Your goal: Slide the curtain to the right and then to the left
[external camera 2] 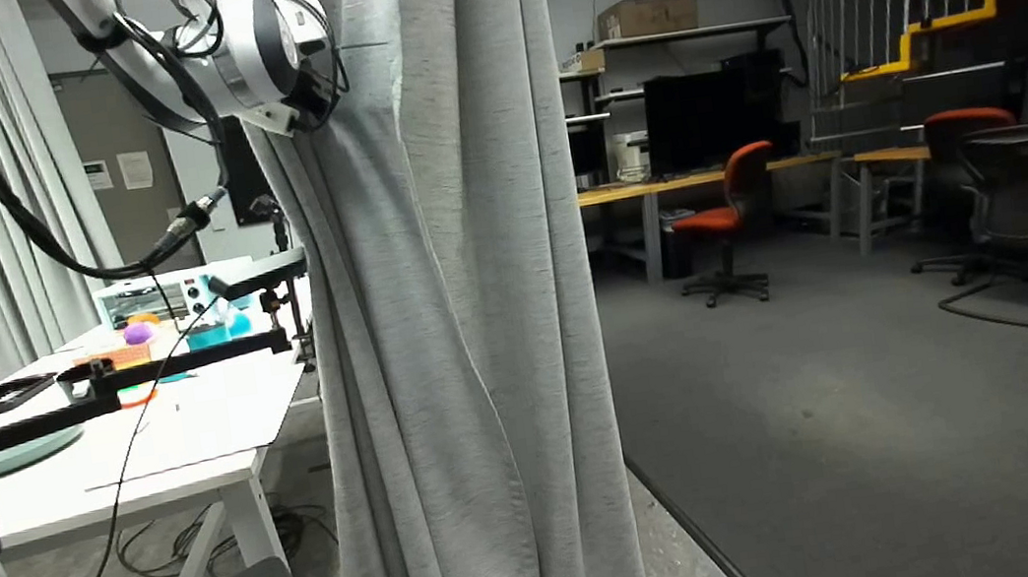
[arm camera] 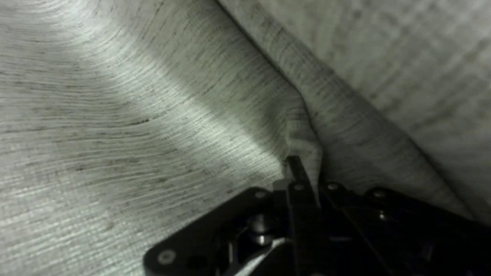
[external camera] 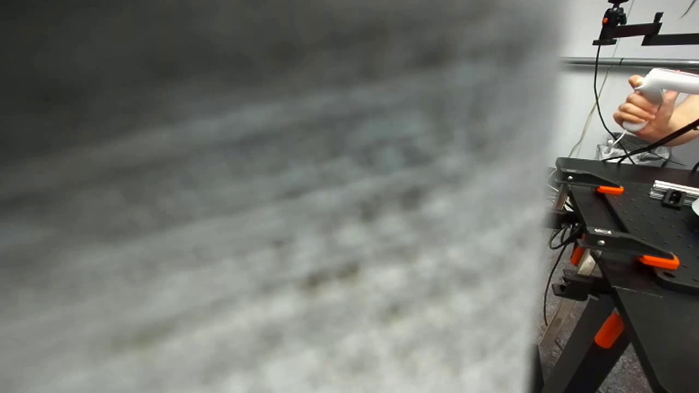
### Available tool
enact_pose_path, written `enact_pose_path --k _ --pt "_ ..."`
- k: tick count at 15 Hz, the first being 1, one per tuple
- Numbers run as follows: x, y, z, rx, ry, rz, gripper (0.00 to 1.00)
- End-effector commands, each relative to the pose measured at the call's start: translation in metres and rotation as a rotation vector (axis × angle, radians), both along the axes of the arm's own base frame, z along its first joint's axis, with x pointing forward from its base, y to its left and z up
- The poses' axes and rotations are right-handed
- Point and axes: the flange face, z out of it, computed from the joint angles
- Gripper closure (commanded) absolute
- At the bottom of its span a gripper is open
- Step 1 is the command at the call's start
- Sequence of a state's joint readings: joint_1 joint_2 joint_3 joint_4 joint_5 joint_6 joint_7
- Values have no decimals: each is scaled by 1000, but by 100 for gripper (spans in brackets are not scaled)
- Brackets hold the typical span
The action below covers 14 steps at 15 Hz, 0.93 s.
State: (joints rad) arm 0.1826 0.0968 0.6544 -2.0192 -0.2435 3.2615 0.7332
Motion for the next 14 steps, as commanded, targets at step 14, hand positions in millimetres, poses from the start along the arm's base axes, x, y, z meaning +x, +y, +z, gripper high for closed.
enact_pose_path --k 14 --pt "0 25 -65 -153 8 113 100"
